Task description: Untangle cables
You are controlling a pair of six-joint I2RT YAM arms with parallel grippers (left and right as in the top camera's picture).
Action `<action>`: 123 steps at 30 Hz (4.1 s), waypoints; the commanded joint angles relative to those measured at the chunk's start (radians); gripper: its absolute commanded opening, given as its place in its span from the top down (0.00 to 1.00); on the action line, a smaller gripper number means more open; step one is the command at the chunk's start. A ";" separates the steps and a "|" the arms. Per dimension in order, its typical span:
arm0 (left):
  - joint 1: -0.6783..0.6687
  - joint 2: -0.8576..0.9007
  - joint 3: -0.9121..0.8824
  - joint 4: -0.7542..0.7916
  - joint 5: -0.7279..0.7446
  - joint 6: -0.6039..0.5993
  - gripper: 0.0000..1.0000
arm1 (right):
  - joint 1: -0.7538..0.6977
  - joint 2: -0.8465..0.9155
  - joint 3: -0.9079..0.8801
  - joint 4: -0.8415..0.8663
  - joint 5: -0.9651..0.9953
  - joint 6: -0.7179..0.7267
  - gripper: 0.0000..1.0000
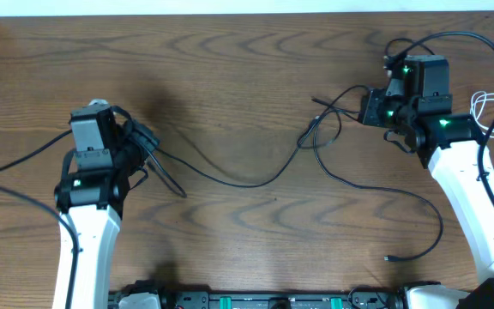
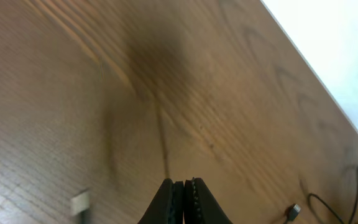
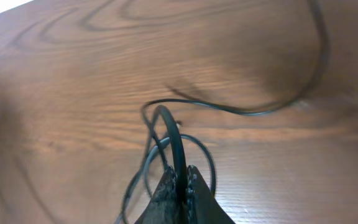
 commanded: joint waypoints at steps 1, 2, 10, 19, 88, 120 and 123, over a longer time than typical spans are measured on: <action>0.000 0.047 0.006 0.016 0.057 0.069 0.91 | 0.016 -0.020 0.000 0.038 -0.129 -0.129 0.99; 0.000 0.060 0.006 0.016 0.057 0.069 0.83 | 0.016 -0.037 0.000 0.059 -0.149 -0.140 0.99; 0.000 0.137 0.006 0.016 0.058 0.067 0.31 | 0.016 -0.222 0.000 0.178 -0.275 -0.236 0.99; -0.001 0.150 0.006 0.023 0.061 0.038 0.06 | 0.016 -0.336 0.000 0.172 -0.216 -0.267 0.99; -0.002 0.150 -0.016 0.053 0.083 0.043 0.92 | 0.249 0.412 -0.066 0.316 0.098 0.010 0.38; -0.002 0.150 -0.016 -0.013 -0.166 0.045 0.93 | 0.076 -0.117 0.341 0.101 0.290 -0.320 0.99; -0.001 0.150 -0.016 -0.043 -0.327 -0.008 0.92 | 0.031 -0.095 0.341 0.057 0.317 -0.320 0.99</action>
